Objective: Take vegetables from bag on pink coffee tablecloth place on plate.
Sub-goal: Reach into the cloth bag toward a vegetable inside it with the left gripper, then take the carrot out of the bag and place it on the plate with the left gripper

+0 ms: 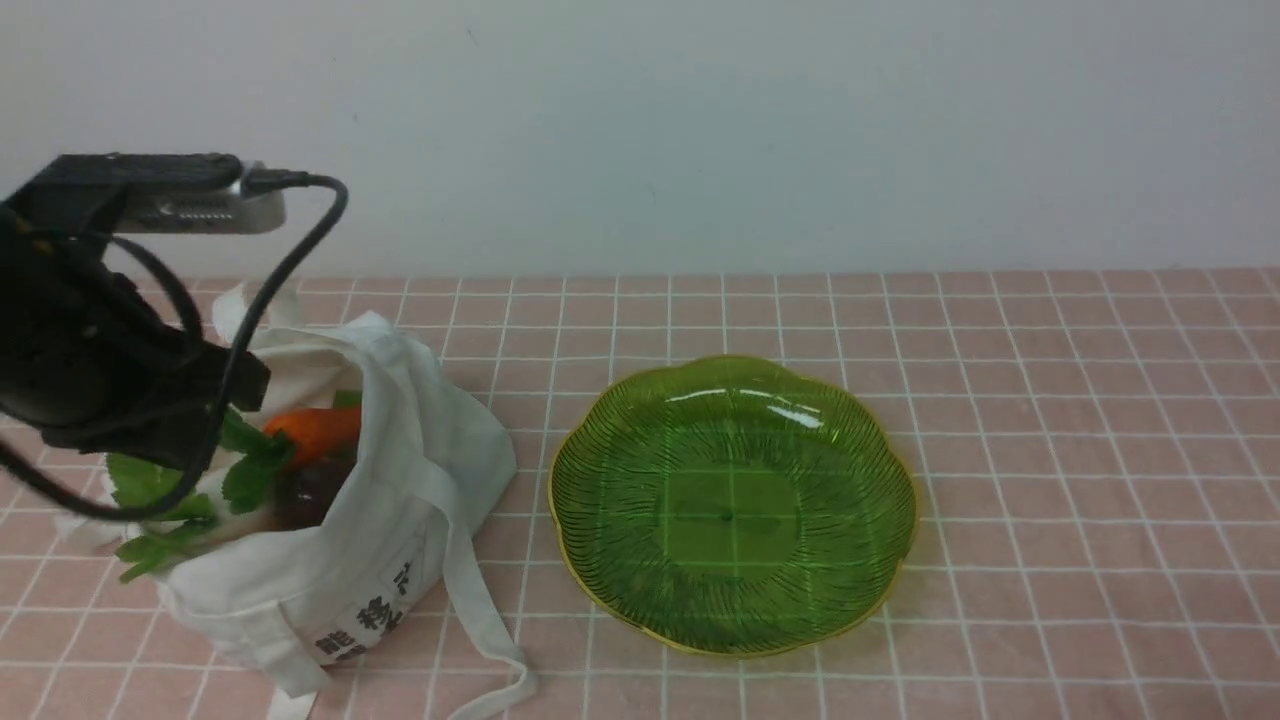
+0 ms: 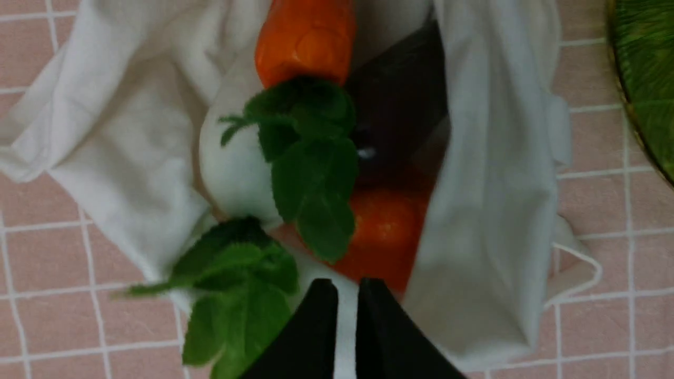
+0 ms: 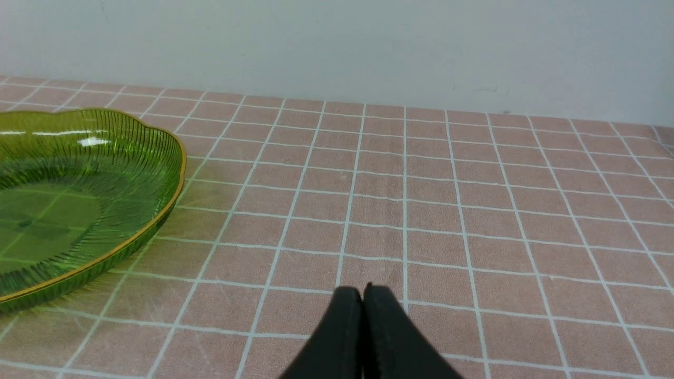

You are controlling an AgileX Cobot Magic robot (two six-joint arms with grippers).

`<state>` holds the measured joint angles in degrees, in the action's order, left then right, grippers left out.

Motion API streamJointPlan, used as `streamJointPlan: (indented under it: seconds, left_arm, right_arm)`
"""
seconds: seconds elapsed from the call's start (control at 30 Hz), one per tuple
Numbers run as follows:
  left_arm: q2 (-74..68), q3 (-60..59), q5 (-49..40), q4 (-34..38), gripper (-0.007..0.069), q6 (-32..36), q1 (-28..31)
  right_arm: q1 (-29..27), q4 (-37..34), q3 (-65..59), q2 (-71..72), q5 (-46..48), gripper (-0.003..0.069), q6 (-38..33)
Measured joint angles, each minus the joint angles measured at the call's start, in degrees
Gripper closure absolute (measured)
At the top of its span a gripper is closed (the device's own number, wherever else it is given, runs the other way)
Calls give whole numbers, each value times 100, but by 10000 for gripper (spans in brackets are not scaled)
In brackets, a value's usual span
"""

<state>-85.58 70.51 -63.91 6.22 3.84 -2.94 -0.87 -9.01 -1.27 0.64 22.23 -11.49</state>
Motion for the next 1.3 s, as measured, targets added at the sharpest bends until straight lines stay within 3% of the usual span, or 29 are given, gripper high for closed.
streamJointPlan:
  seconds: [0.17,0.2,0.23,0.27,0.33,0.47,0.57,0.7,0.77,0.8,1.07,1.3]
  left_arm:
    - [-501,284,6,-56,443,18,0]
    - [-656,359,68,-92,377,45,0]
    - [-807,397,328,-177,242,124,0]
    - [-817,398,328,-187,242,124,0]
    - [-952,397,707,-256,114,150,0]
    - [-1230,407,1022,-264,32,166,0]
    - [-1505,407,1176,-268,37,168,0]
    - [-1703,407,1210,-268,121,168,0]
    - [-1744,407,1202,-268,287,168,-6]
    - [-1729,407,1181,-268,321,173,-6]
    - [-986,407,767,-302,313,173,-6]
    - [409,407,-196,-279,313,-8,-6]
  right_arm:
    - [0,0,0,0,0,673,0]
    - [0,0,0,0,0,673,0]
    - [0,0,0,0,0,673,6]
    - [0,0,0,0,0,673,6]
    - [0,0,0,0,0,673,6]
    - [0,0,0,0,0,673,6]
    - [0,0,0,0,0,673,6]
    - [0,0,0,0,0,673,6]
    - [0,0,0,0,0,673,6]
    - [0,0,0,0,0,673,11]
    - [0,0,0,0,0,673,22]
    - [0,0,0,0,0,673,22]
